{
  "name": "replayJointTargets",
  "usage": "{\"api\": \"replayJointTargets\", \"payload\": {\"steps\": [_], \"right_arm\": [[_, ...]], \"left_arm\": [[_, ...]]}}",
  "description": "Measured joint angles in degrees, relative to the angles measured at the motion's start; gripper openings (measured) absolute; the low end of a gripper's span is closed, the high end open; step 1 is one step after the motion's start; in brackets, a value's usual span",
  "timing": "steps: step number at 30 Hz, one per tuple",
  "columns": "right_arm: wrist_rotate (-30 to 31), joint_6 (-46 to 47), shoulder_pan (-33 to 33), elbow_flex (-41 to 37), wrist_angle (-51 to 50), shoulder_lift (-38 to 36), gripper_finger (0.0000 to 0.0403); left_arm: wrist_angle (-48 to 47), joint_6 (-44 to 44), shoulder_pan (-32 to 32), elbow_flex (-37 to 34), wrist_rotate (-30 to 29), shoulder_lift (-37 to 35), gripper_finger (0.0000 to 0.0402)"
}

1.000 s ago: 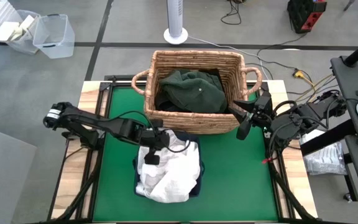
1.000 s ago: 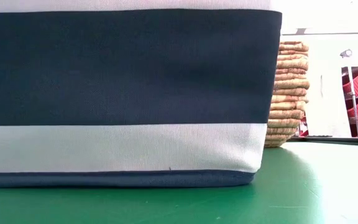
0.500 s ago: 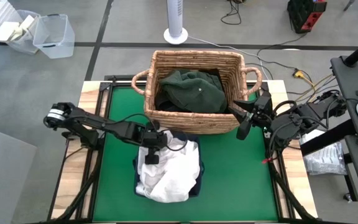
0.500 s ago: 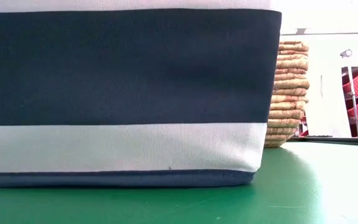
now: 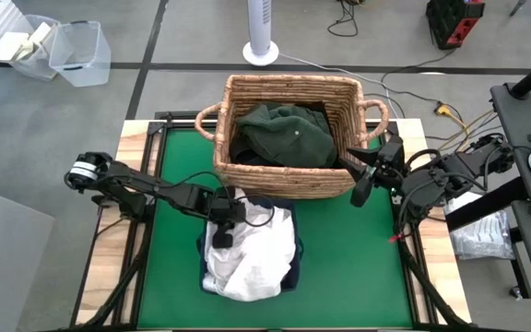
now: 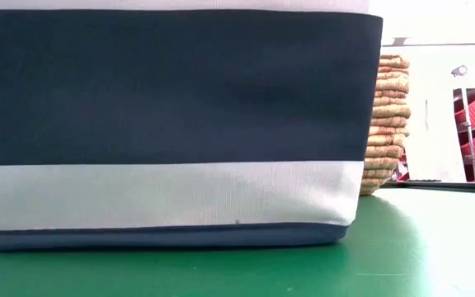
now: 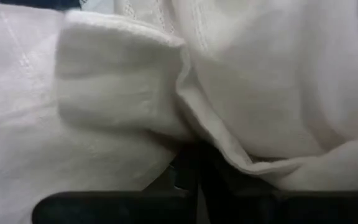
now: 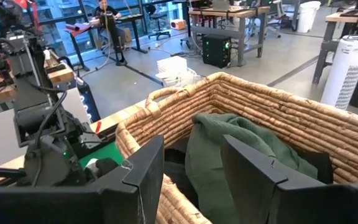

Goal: Sort clothes
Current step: Put the white shirt into the blue laundry organizer

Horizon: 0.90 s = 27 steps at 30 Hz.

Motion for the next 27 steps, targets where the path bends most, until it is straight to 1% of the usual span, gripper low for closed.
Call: {"api": "replayJointTargets", "payload": {"steps": [5,12,21,24,27], "right_arm": [[0.81,0.01,0.00,0.00,0.00,0.00,0.0150],[0.85,-0.01,0.00,0.00,0.01,0.00,0.0150],[0.85,-0.01,0.00,0.00,0.01,0.00,0.0150],[0.85,-0.12,0.00,0.00,0.01,0.00,0.0150],[0.85,-0.21,0.00,0.00,0.01,0.00,0.0150]], "left_arm": [[-1.93,-1.79,-0.12,1.69,-0.36,-0.71,0.0000],[-8.91,0.95,-0.15,10.92,-0.45,-1.31,0.0000],[-24.68,1.40,-0.15,22.32,-1.57,-1.40,0.0000],[-29.66,1.43,-0.15,24.57,-3.11,-1.78,0.0000],[-34.72,1.47,-0.15,25.06,-4.04,-2.88,0.0000]]}}
